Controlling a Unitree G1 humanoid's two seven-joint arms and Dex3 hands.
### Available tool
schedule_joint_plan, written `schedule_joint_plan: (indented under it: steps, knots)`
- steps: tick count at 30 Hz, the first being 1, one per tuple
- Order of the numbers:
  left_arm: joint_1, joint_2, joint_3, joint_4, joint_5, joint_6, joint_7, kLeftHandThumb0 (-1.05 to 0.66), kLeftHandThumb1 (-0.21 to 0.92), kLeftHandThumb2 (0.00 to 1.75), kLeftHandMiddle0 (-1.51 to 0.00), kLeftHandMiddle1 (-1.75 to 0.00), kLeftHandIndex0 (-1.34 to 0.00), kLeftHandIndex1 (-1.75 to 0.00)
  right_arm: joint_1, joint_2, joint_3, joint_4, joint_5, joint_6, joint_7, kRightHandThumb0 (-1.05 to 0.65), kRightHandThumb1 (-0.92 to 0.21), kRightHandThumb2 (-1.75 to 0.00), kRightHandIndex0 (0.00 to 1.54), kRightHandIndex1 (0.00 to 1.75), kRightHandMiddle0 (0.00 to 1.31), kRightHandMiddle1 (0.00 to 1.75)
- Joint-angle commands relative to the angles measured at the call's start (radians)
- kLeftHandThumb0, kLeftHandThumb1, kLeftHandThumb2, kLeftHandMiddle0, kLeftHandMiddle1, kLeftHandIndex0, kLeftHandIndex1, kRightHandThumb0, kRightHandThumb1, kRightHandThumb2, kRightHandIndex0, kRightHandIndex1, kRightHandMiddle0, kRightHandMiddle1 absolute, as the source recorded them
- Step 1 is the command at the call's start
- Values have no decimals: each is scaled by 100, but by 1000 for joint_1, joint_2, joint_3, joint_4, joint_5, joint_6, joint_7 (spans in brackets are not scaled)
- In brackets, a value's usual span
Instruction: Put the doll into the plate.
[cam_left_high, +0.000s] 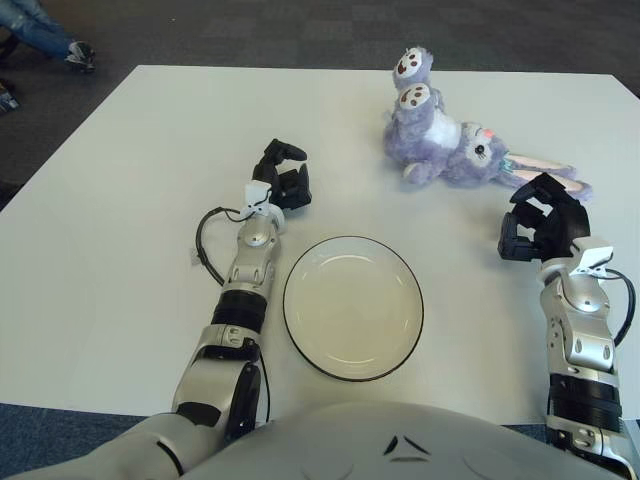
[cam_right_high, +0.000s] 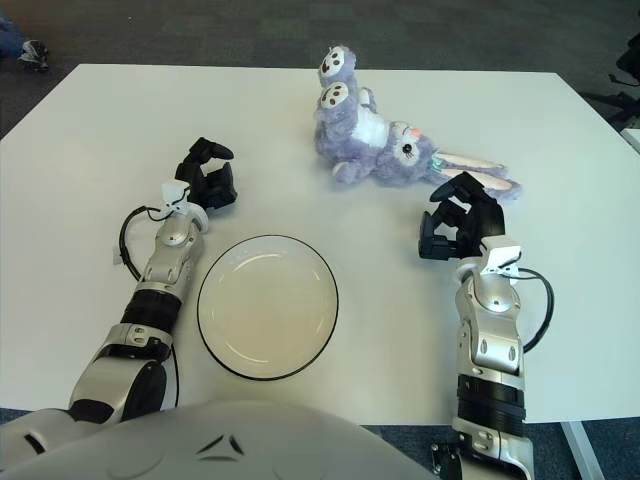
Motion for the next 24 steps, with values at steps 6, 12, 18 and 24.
schedule_joint_plan:
  steps: [6,12,18,24]
  knots:
    - [53,6,11,-66,39,32,65,-45,39,123,-112,-175,-55,-175,-110,-71,14,4,-12,52,37,-2,-8,-160,82,175,53,174]
    - [71,4,16,-93,53,44,95,-46,37,125,-113,-175,-56,-175,-157,-108,27,8,-15,80,69,-1,-14,-154,77,175,49,175]
    - [80,3,17,-101,58,42,113,-46,36,127,-114,-175,-58,-175,-190,-142,43,-5,-28,106,94,-1,-17,-150,75,174,46,175]
    - [86,3,19,-105,67,43,132,-47,35,128,-115,-175,-58,-175,-224,-180,60,-3,-57,115,120,-1,-19,-147,74,173,45,175]
